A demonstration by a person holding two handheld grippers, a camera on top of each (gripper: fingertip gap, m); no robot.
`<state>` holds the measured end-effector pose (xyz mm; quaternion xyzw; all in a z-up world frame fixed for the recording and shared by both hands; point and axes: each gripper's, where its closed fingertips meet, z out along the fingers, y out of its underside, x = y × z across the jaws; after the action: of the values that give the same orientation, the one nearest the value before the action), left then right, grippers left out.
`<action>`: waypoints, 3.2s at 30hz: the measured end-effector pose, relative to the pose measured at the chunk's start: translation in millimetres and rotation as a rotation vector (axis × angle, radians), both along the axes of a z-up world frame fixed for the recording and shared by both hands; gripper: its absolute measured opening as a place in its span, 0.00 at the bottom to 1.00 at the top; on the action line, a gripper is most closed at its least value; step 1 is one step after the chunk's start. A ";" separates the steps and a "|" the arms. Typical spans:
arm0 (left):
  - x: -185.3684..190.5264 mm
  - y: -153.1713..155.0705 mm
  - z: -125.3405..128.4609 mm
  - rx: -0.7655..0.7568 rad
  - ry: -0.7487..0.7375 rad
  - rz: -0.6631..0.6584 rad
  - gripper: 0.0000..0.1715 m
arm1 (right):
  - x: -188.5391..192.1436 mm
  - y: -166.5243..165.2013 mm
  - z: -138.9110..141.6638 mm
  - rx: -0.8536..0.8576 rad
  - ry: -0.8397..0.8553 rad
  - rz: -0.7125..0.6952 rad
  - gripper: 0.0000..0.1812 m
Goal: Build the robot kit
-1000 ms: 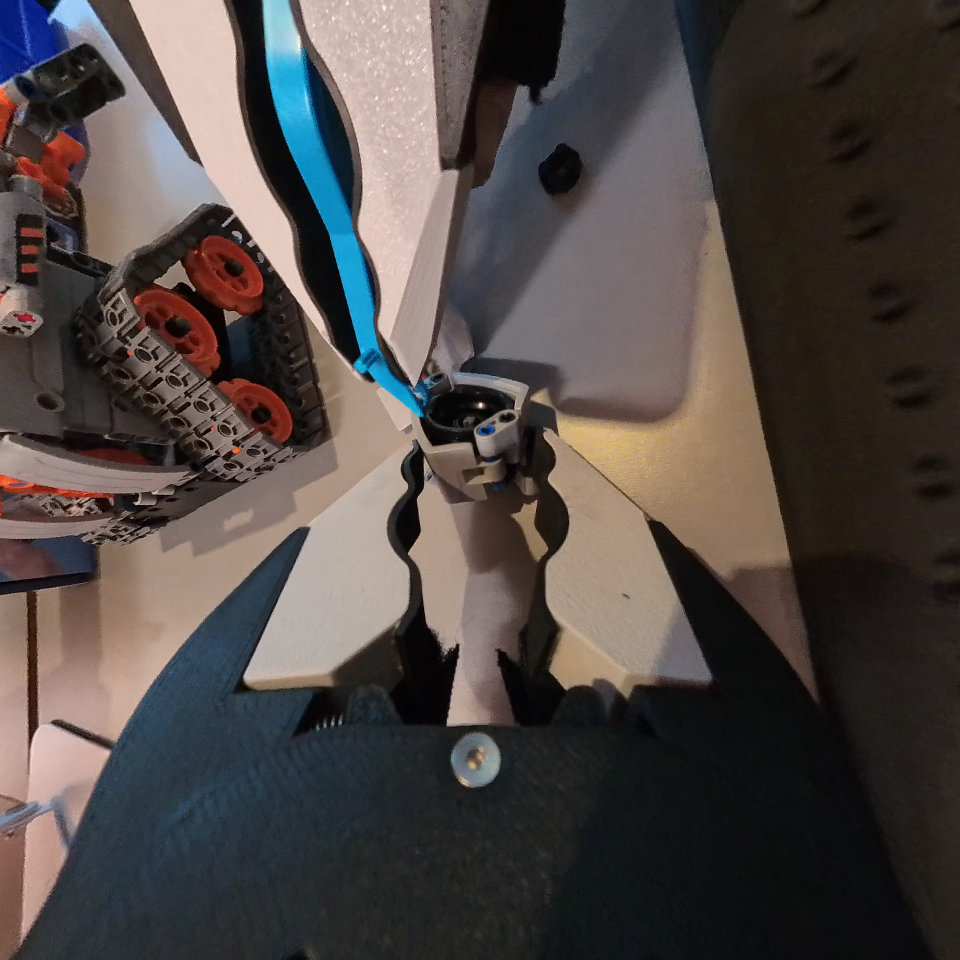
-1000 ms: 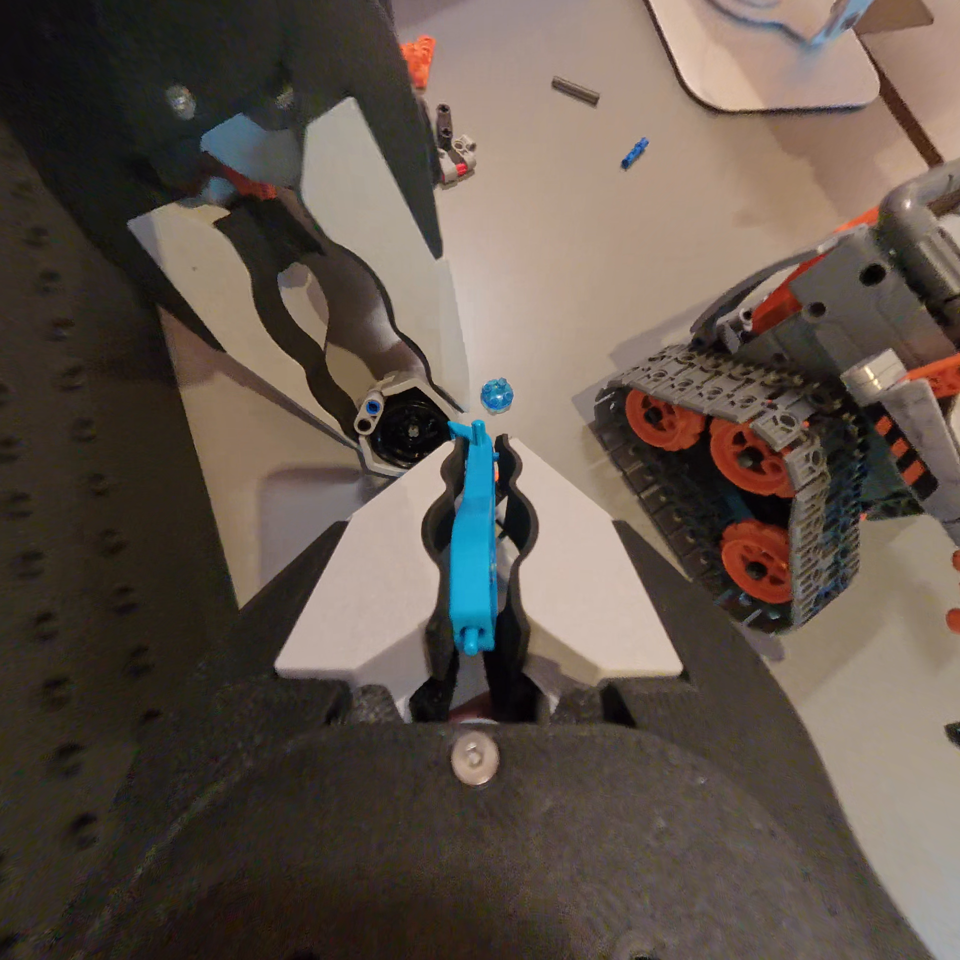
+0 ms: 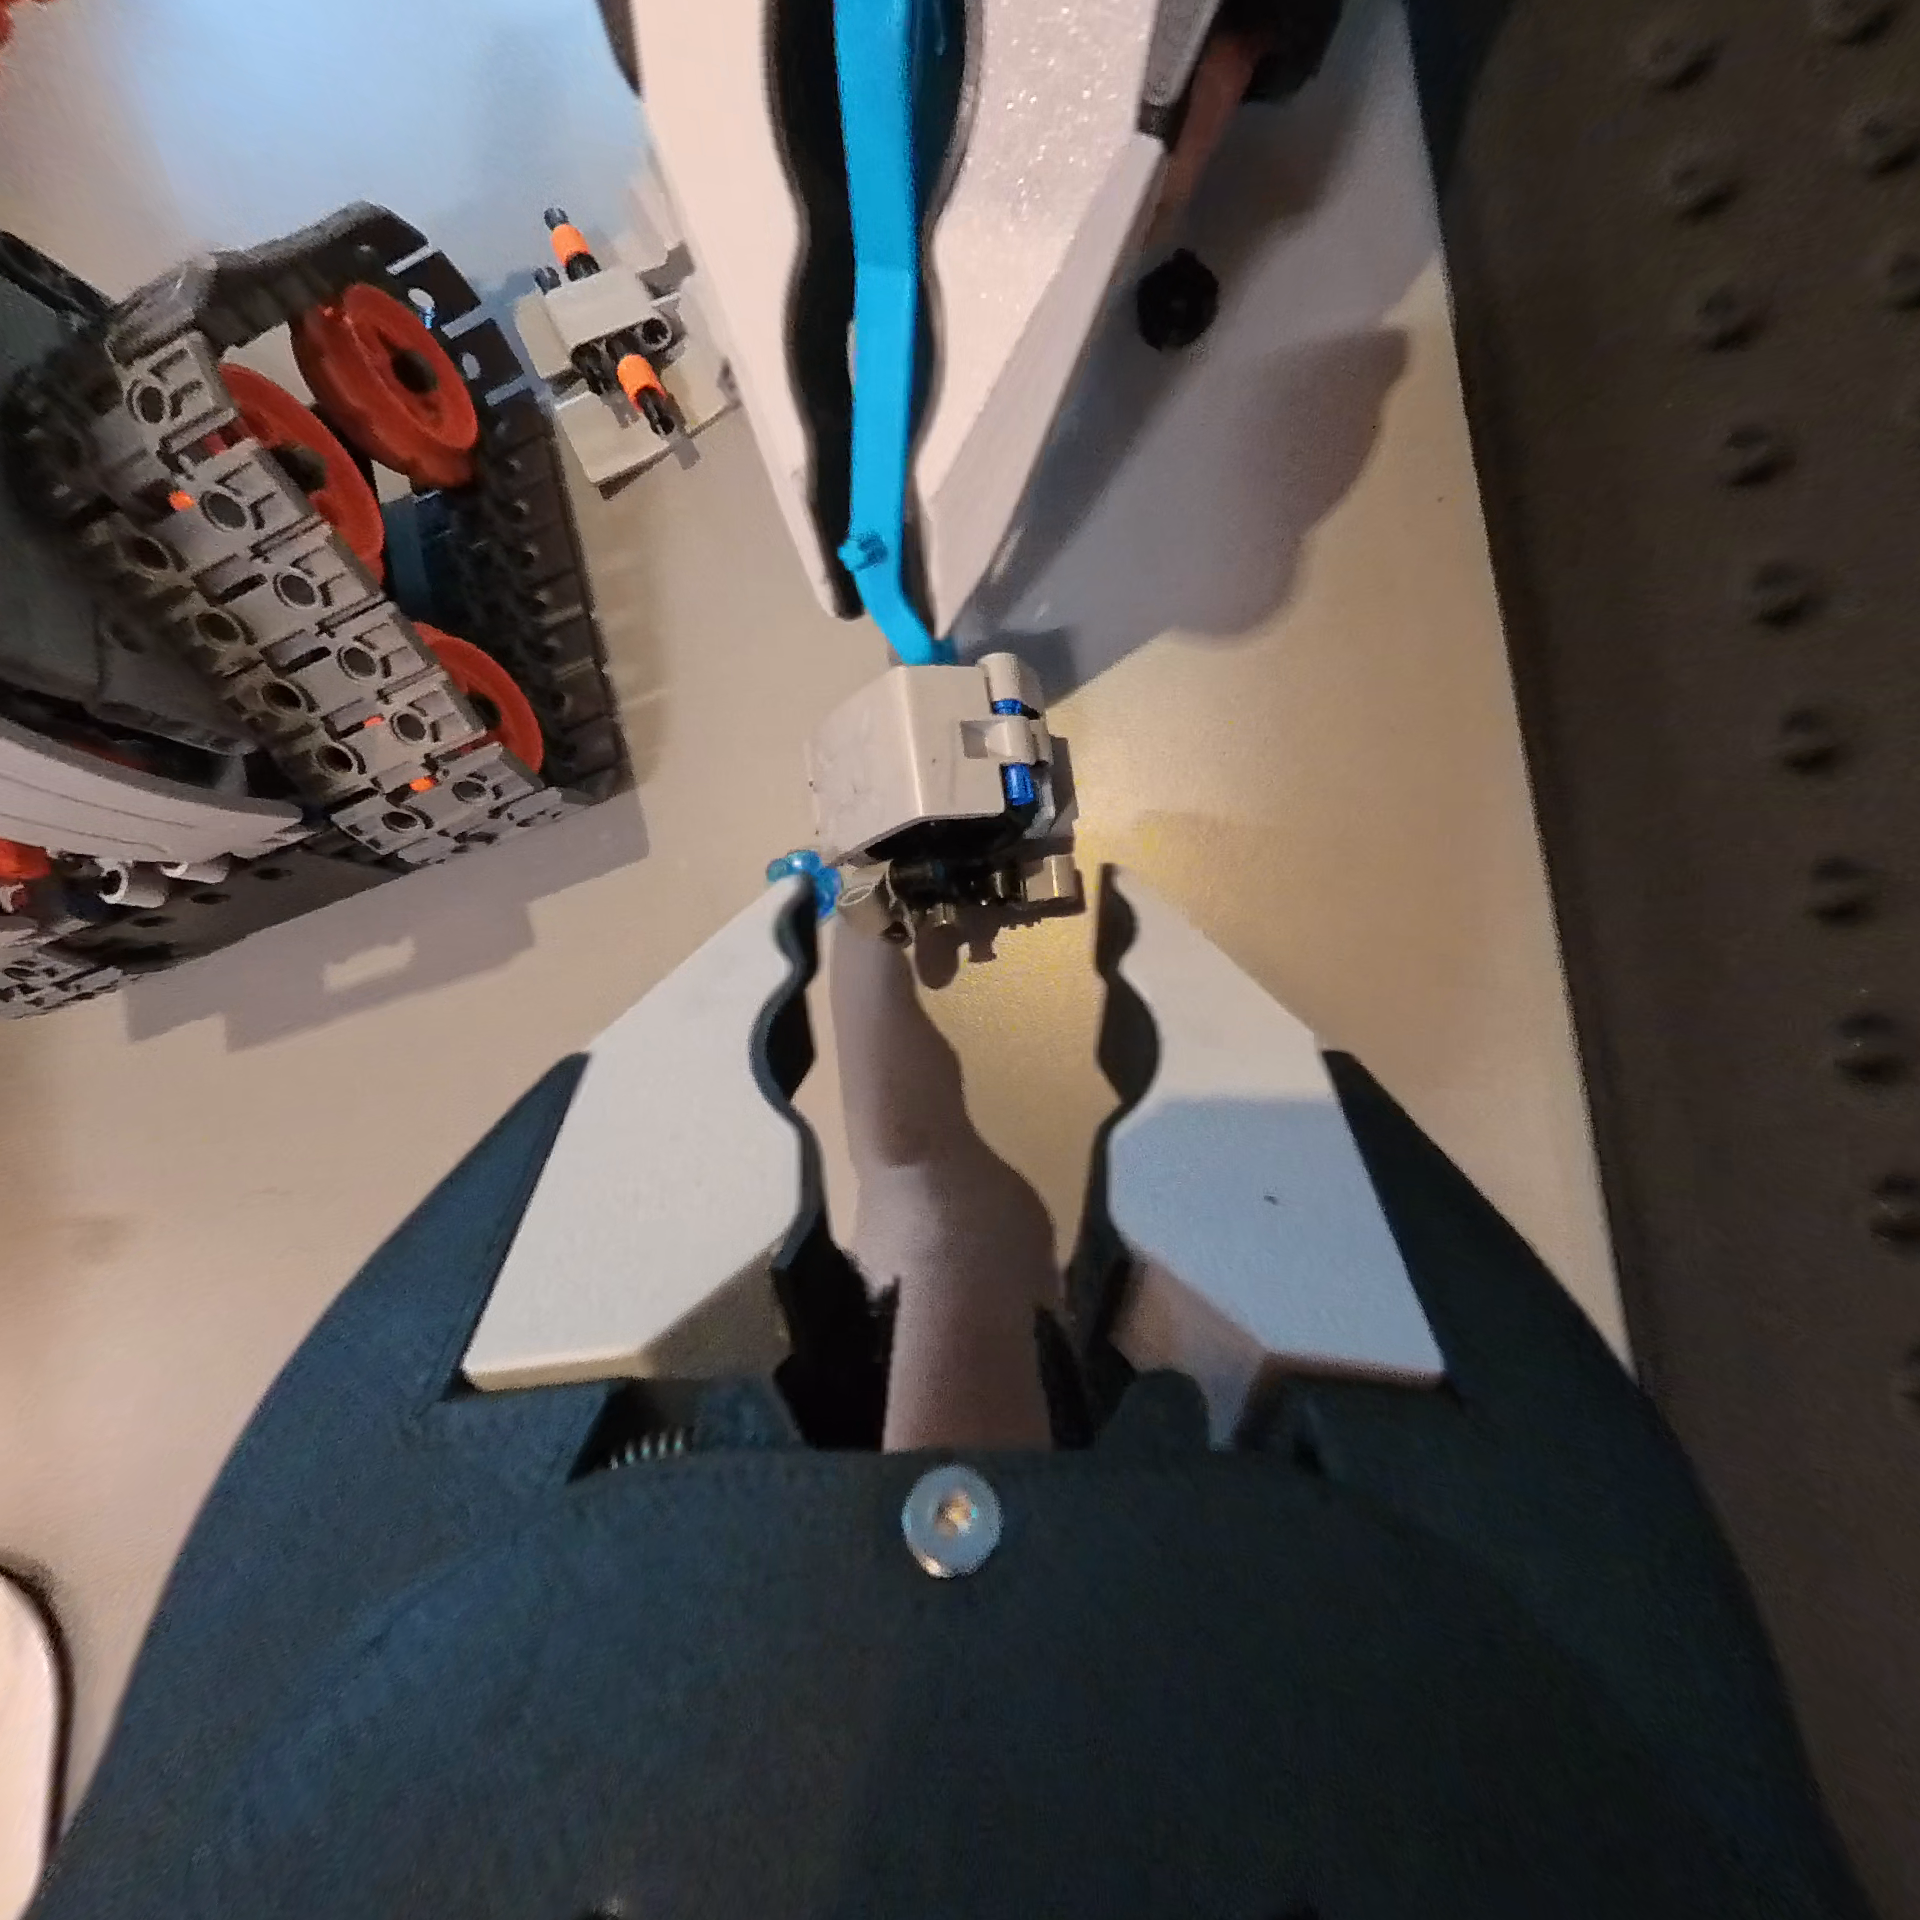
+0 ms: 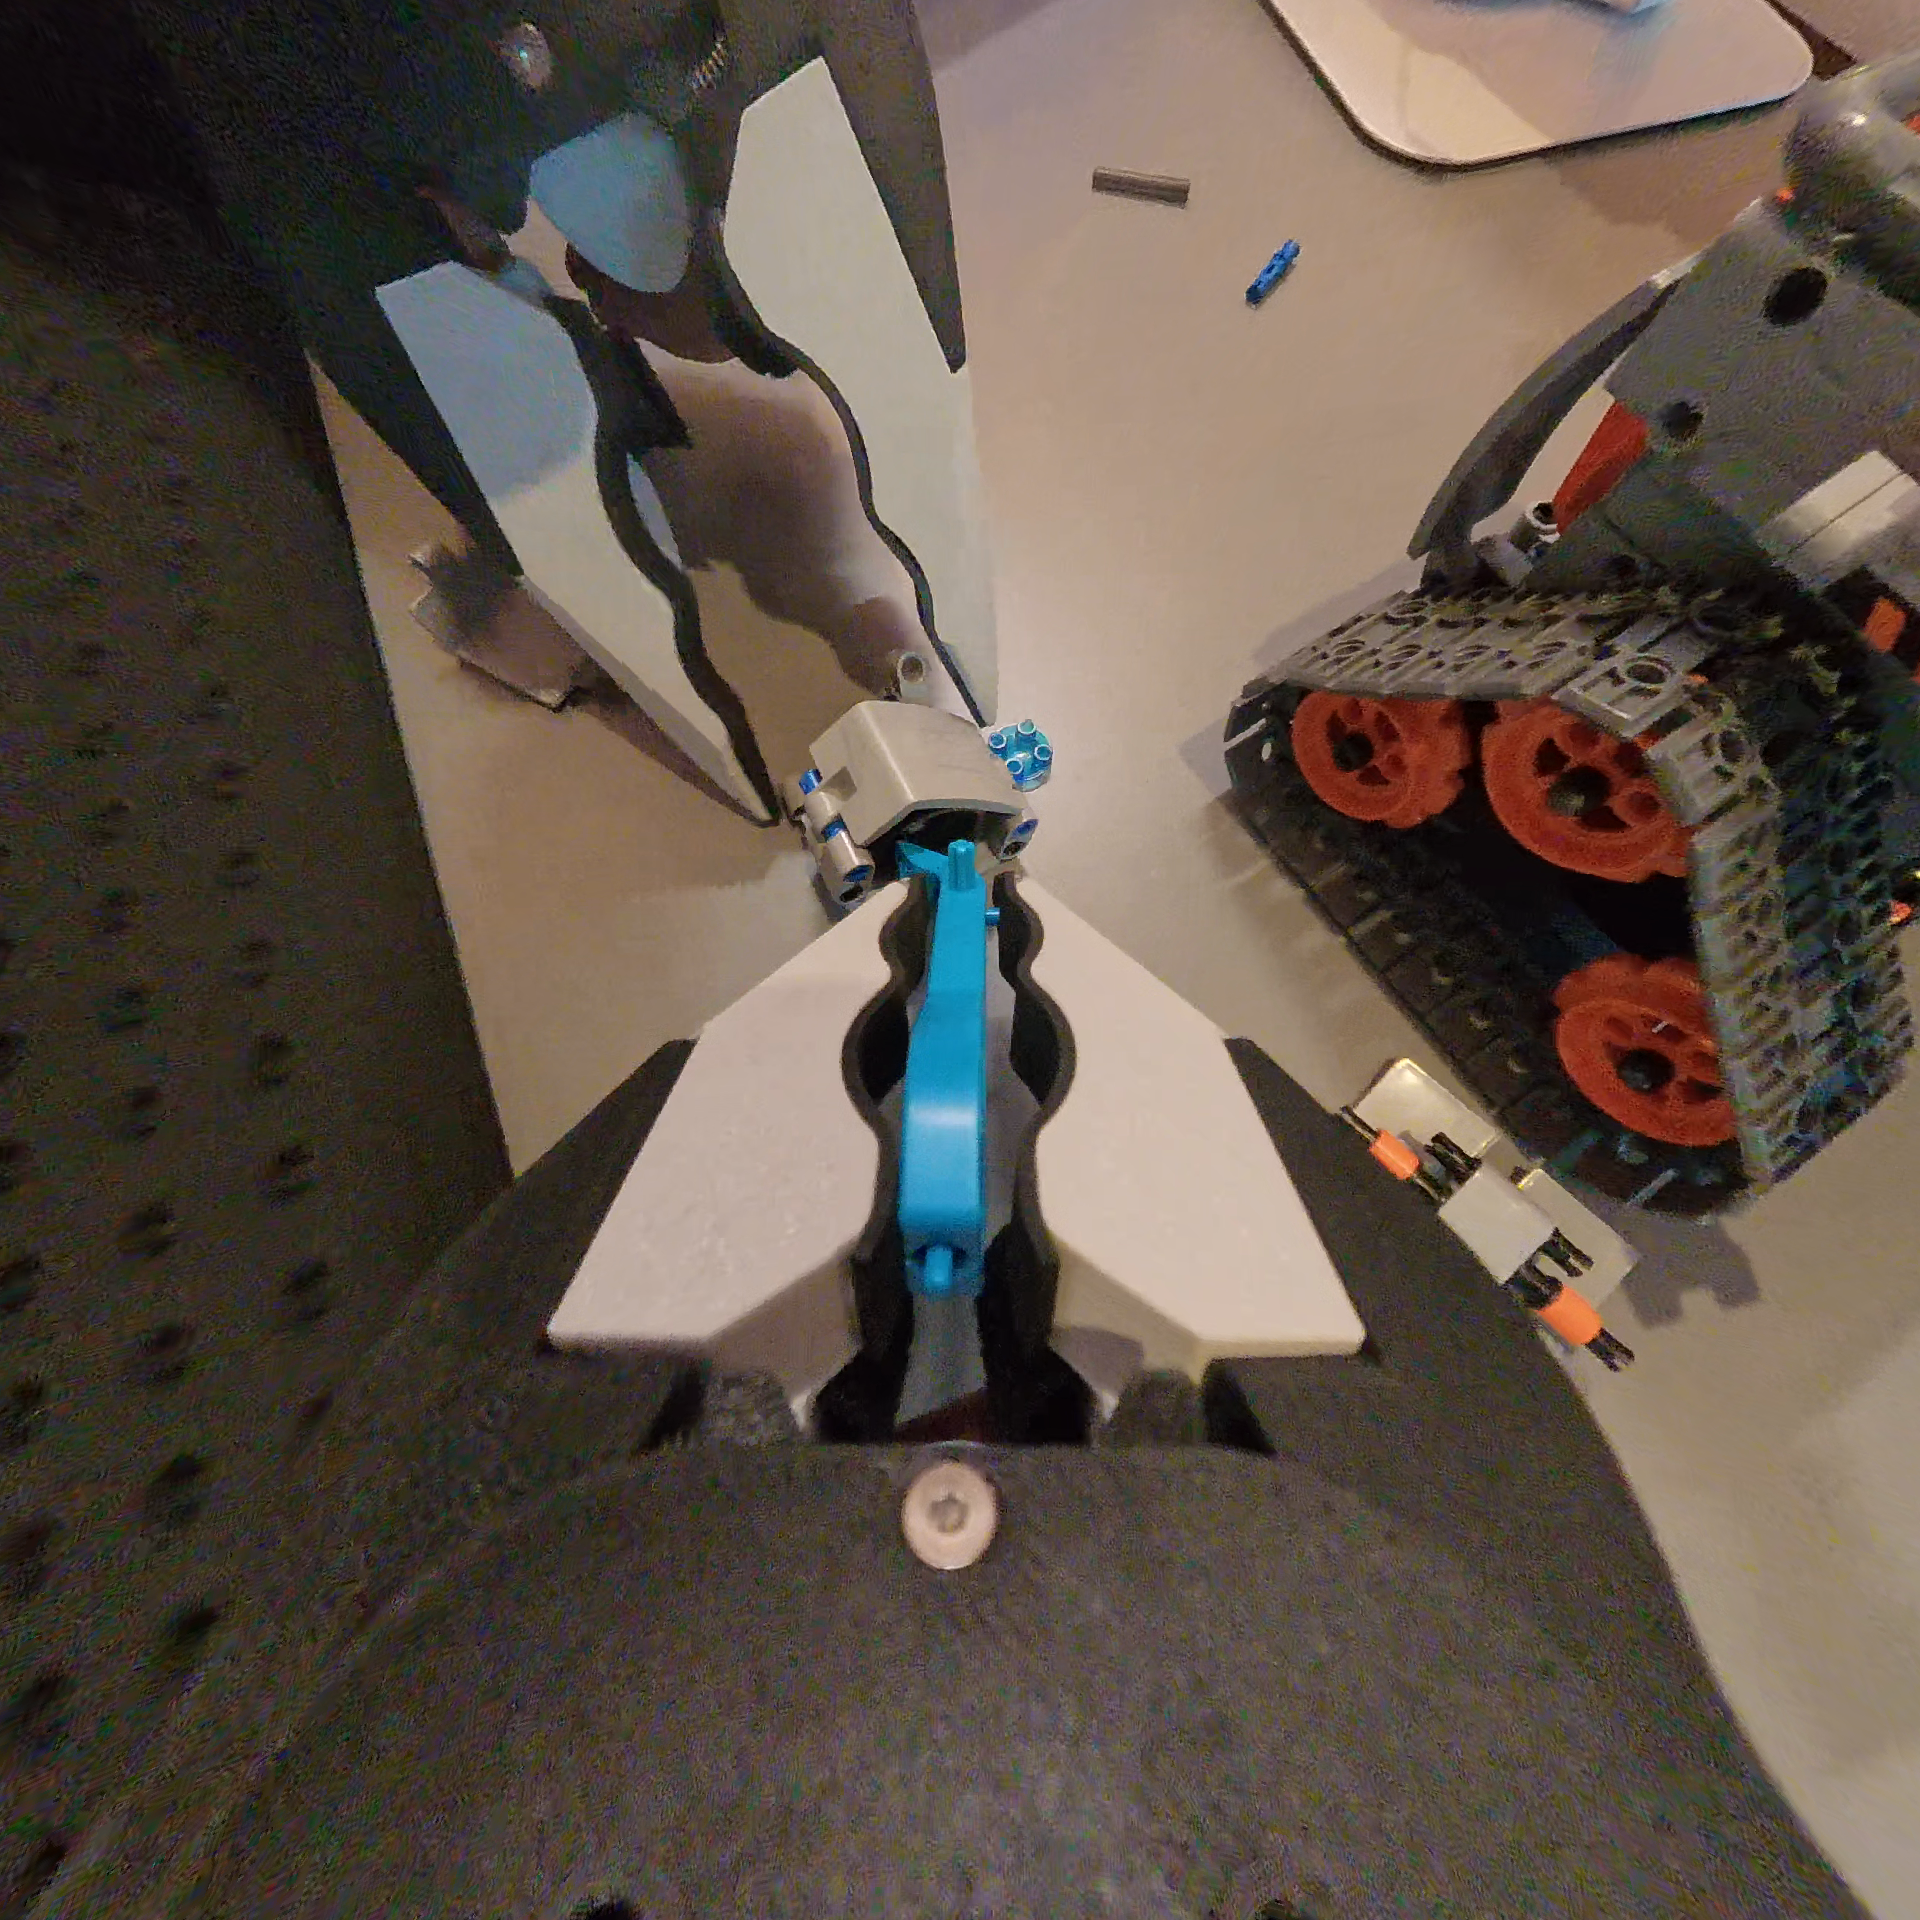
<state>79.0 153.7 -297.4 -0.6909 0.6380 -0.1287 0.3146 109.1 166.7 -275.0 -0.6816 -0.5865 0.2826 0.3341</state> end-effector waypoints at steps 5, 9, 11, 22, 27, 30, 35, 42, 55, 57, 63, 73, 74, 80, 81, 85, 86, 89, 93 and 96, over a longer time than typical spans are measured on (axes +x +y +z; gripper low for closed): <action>5.0 -4.9 -0.8 -0.092 -0.059 0.003 0.24 | -5.1 -7.3 -3.9 0.023 -0.022 0.032 0.06; 3.0 -2.1 -2.4 -0.084 -0.067 0.013 0.18 | -3.8 -5.9 -0.3 0.033 -0.009 0.025 0.06; 3.0 -2.2 -2.8 -0.093 -0.079 0.015 0.16 | -1.1 -4.0 2.7 0.018 0.010 0.013 0.06; 10.1 3.0 9.0 -0.046 -0.181 0.001 0.08 | 8.8 1.9 20.5 0.003 0.097 -0.021 0.06; 15.7 4.2 17.1 0.004 -0.216 -0.018 0.08 | 13.6 3.9 30.7 0.033 0.135 -0.035 0.06; 18.1 7.0 28.7 0.067 -0.264 -0.025 0.08 | 20.2 9.2 43.4 0.034 0.198 -0.070 0.06; 27.7 8.1 48.1 0.186 -0.335 -0.042 0.08 | 21.9 11.4 49.4 0.077 0.201 -0.118 0.06; 31.2 12.2 70.3 0.368 -0.369 -0.031 0.07 | 29.1 18.0 66.4 0.049 0.296 -0.219 0.06; 35.2 10.9 91.3 0.555 -0.371 -0.052 0.07 | 30.9 17.2 94.4 0.151 0.421 -0.265 0.06; 35.3 10.5 92.6 0.539 -0.386 -0.053 0.07 | 30.8 12.7 104.9 0.179 0.468 -0.248 0.06; 36.6 8.7 92.9 0.542 -0.388 -0.069 0.07 | 27.7 9.9 109.3 0.241 0.455 -0.231 0.06; 37.6 2.5 115.4 0.654 -0.424 -0.091 0.07 | 26.8 6.2 115.4 0.204 0.492 -0.227 0.06; 37.8 2.7 116.1 0.660 -0.425 -0.091 0.07 | 27.6 5.1 117.6 0.195 0.500 -0.224 0.06; 42.5 3.1 115.7 0.644 -0.443 -0.091 0.08 | 27.6 2.1 120.8 0.261 0.497 -0.228 0.06; 43.3 3.3 114.5 0.616 -0.448 -0.088 0.08 | 27.1 1.5 121.3 0.268 0.494 -0.228 0.06; 48.9 3.2 111.7 0.491 -0.493 -0.065 0.20 | 25.6 1.2 119.4 0.266 0.499 -0.226 0.06; 50.2 3.6 110.9 0.456 -0.509 -0.055 0.26 | 25.9 0.8 119.6 0.267 0.502 -0.225 0.06; 53.4 2.9 107.5 0.374 -0.532 -0.057 0.30 | 23.0 -2.8 116.8 0.265 0.492 -0.201 0.06; 53.4 4.6 100.6 0.330 -0.512 -0.060 0.21 | 22.3 -3.2 115.1 0.251 0.489 -0.186 0.06; 53.9 4.9 100.2 0.318 -0.513 -0.052 0.21 | 24.0 -1.6 117.0 0.246 0.500 -0.189 0.06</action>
<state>132.9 158.6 -197.1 -0.5615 0.5672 -0.2057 0.5663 133.1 165.1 -158.0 -0.5969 -0.4499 0.3361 0.5730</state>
